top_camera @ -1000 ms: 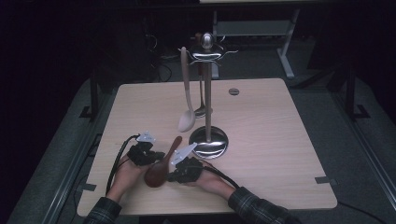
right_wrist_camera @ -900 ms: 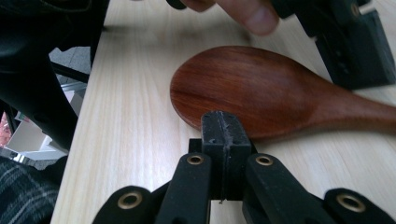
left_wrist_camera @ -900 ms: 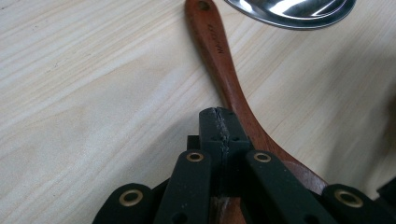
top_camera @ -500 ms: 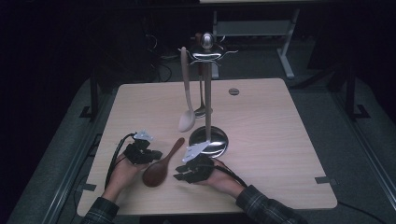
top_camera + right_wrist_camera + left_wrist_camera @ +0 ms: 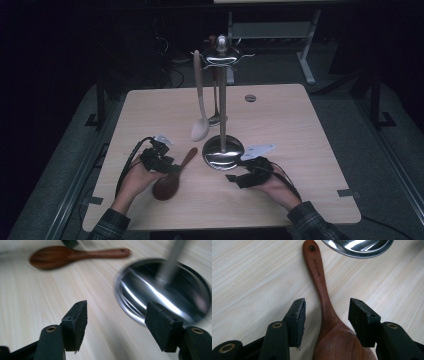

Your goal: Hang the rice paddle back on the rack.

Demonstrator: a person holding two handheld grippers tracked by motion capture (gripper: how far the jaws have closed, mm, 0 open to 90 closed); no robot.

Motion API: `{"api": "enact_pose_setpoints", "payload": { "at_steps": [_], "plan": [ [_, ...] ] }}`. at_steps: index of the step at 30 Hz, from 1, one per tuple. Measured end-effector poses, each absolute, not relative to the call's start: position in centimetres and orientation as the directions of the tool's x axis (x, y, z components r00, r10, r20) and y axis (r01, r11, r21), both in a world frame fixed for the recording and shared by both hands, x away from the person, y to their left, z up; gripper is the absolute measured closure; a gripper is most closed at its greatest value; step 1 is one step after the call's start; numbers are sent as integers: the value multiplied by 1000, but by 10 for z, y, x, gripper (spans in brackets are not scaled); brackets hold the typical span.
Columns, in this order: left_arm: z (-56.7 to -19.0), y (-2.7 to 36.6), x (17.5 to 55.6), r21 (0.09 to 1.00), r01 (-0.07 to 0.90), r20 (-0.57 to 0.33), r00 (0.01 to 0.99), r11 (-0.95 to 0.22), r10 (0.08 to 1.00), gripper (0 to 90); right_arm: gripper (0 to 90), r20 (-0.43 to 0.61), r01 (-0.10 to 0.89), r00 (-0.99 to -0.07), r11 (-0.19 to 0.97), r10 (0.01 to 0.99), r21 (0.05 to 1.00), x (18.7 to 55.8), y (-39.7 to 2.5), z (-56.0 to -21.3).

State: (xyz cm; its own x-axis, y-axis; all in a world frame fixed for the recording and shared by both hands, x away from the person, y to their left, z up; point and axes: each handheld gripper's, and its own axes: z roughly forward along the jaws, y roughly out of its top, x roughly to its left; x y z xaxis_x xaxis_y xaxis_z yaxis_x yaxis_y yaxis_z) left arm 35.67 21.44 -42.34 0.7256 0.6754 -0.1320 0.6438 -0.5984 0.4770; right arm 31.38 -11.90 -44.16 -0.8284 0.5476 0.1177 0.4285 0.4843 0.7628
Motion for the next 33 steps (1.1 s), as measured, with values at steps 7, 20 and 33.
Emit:
{"api": "enact_pose_setpoints", "payload": {
  "at_steps": [7, 20, 33],
  "plan": [
    [-429, 194, 368, 409, 665, -132, 721, -625, 680, 472, 295, 112, 491, -762, 457, 638, 742, 309, -164, -448],
    [-438, 176, 379, 324, 698, -78, 693, -639, 717, 560, 279, 77, 536, -672, 412, 736, 737, 303, -201, -454],
    [-436, 172, 382, 249, 699, 12, 690, -671, 724, 701, 280, 82, 542, -667, 407, 741, 735, 305, -199, -456]
  ]
}}
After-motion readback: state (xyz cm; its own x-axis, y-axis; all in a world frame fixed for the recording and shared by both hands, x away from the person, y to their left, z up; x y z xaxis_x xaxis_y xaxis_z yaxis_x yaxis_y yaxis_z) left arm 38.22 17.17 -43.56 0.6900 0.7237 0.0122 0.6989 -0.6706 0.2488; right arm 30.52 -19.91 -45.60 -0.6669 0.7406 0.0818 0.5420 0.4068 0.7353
